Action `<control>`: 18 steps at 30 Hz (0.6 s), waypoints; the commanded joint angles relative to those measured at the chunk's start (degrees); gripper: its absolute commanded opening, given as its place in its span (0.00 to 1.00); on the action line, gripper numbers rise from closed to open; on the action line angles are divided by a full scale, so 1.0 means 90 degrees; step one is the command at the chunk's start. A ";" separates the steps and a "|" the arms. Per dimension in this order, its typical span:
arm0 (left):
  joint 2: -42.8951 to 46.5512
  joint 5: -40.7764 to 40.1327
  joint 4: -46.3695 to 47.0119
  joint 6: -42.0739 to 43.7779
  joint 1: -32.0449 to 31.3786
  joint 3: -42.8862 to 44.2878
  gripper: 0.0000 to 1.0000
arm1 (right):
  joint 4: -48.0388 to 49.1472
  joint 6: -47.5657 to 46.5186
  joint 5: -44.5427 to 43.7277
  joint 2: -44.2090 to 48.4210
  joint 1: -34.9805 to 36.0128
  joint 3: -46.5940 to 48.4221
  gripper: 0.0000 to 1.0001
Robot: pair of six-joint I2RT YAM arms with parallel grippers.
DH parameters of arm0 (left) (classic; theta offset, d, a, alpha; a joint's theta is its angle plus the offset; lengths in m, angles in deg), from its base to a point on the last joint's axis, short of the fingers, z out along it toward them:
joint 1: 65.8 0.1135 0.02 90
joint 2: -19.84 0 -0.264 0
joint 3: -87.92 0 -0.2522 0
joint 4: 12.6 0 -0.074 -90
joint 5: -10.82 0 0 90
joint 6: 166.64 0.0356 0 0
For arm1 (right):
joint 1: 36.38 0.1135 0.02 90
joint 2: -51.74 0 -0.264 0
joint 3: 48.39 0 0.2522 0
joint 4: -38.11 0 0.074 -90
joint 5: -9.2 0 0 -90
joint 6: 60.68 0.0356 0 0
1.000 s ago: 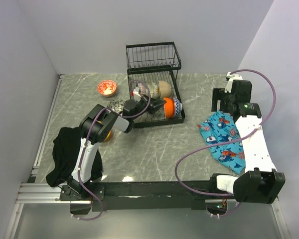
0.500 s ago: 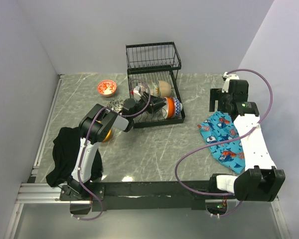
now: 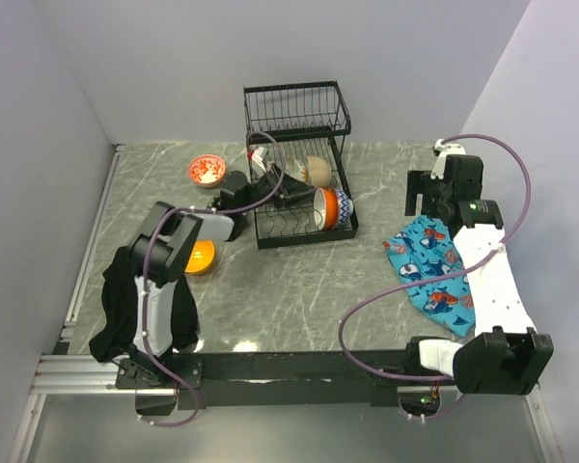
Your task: Load the bowls into the dish rack
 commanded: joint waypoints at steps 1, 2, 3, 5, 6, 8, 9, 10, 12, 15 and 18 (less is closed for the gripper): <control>0.1539 0.1738 -0.1177 0.2065 0.0121 -0.0135 0.48 | 0.0393 0.0206 0.0164 0.0361 0.0034 -0.0110 0.95; 0.1853 0.2254 -0.1754 0.2673 0.0151 -0.0165 0.48 | 0.0403 0.0216 0.0164 0.0399 0.0043 -0.0139 0.95; 0.2166 0.2433 -0.2601 0.3375 0.0180 -0.0117 0.49 | 0.0471 0.0254 0.0164 0.0487 0.0043 -0.0226 0.95; 0.3035 0.2629 -0.5537 0.5989 0.0268 0.0233 0.50 | 0.0569 0.0294 0.0359 0.0575 0.0043 -0.0343 0.95; 0.3270 0.2446 -0.6574 0.7005 0.0297 0.0429 0.51 | 0.0656 0.0313 0.0388 0.0672 0.0043 -0.0460 0.95; 0.3808 0.2027 -0.9214 0.9672 0.0395 0.0916 0.53 | 0.0774 0.0304 0.0593 0.0800 0.0043 -0.0597 0.95; 0.3945 0.1522 -0.9791 1.0270 0.0453 0.1016 0.53 | 0.0910 0.0284 0.0652 0.0916 0.0063 -0.0753 0.95; 0.4178 0.1304 -1.0406 1.1224 0.0667 0.1094 0.53 | 0.0998 0.0274 0.0710 0.0975 0.0063 -0.0832 0.95; 0.4365 0.0961 -1.1813 1.2224 0.0941 0.1056 0.52 | 0.1232 0.0226 0.0827 0.1131 0.0073 -0.1026 0.95; 0.4853 0.0054 -1.2687 1.3867 0.1429 0.0482 0.51 | 0.1496 0.0245 0.0896 0.1288 0.0073 -0.1203 0.95; 0.5371 -0.0601 -1.2727 1.4757 0.1723 -0.0193 0.50 | 0.1585 0.0313 0.1033 0.1366 0.0082 -0.1233 0.95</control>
